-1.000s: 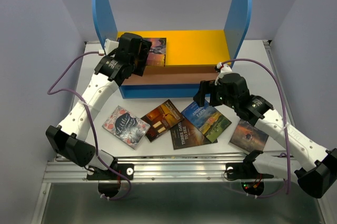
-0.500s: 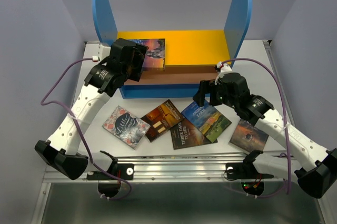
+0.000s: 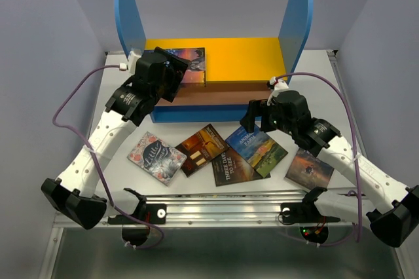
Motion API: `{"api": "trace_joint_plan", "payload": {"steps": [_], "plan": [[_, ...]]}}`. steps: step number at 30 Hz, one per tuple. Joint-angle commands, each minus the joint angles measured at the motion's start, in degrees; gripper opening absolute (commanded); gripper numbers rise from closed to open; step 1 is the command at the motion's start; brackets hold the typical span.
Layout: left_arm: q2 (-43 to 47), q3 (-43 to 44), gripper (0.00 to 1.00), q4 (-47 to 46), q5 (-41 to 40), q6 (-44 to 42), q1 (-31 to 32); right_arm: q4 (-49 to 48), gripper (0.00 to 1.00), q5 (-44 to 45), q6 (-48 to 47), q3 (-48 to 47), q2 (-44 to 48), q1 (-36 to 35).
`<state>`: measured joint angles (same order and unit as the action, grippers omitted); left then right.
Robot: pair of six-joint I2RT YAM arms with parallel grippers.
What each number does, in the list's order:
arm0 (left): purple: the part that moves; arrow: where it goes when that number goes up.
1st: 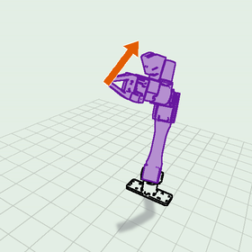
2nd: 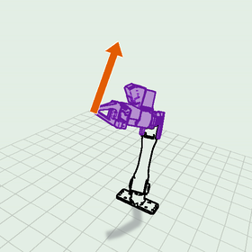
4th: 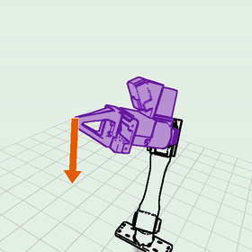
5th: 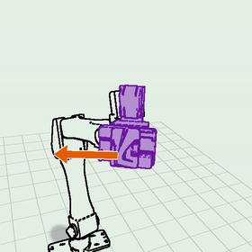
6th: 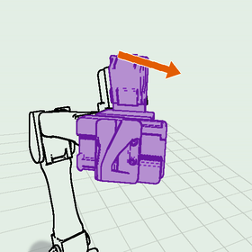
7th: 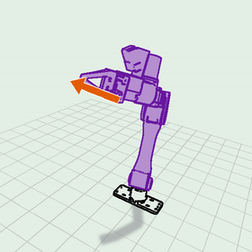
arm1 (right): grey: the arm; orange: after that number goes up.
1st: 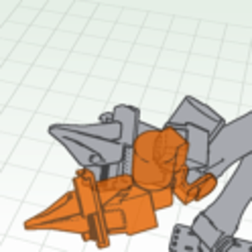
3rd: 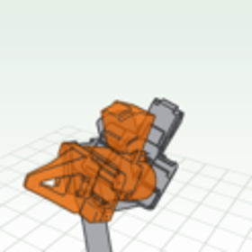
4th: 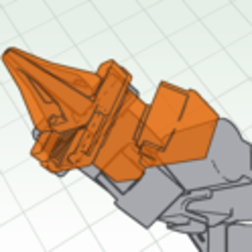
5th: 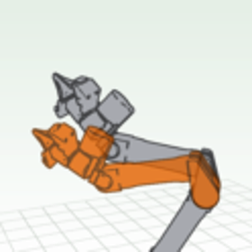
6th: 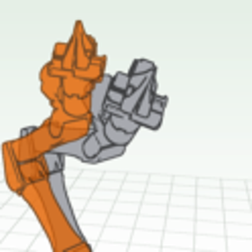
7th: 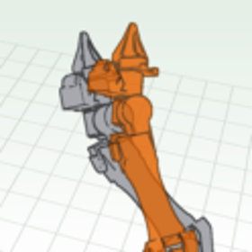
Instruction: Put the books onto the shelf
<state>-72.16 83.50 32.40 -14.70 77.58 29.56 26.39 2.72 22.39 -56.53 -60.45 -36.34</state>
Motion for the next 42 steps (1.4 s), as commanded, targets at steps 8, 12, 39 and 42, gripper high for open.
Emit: {"api": "trace_joint_plan", "payload": {"steps": [8,12,39,42], "plan": [[8.9,-11.0,0.99,-12.7,5.3,-27.6,3.7,-1.2,1.00,2.6,-2.4,-2.4,0.2,0.2],[18.5,-21.3,0.99,-16.0,4.4,-27.7,3.8,-1.2,1.00,2.2,-2.7,-2.4,-0.8,0.2],[13.6,-19.1,0.00,-16.3,-7.6,-34.1,-0.9,-1.2,1.00,2.6,-4.2,-2.1,-1.9,0.2],[13.5,-18.3,0.00,-17.5,-6.6,-34.9,-2.7,-1.2,1.00,2.7,-4.3,-2.2,-2.0,0.2]]}}
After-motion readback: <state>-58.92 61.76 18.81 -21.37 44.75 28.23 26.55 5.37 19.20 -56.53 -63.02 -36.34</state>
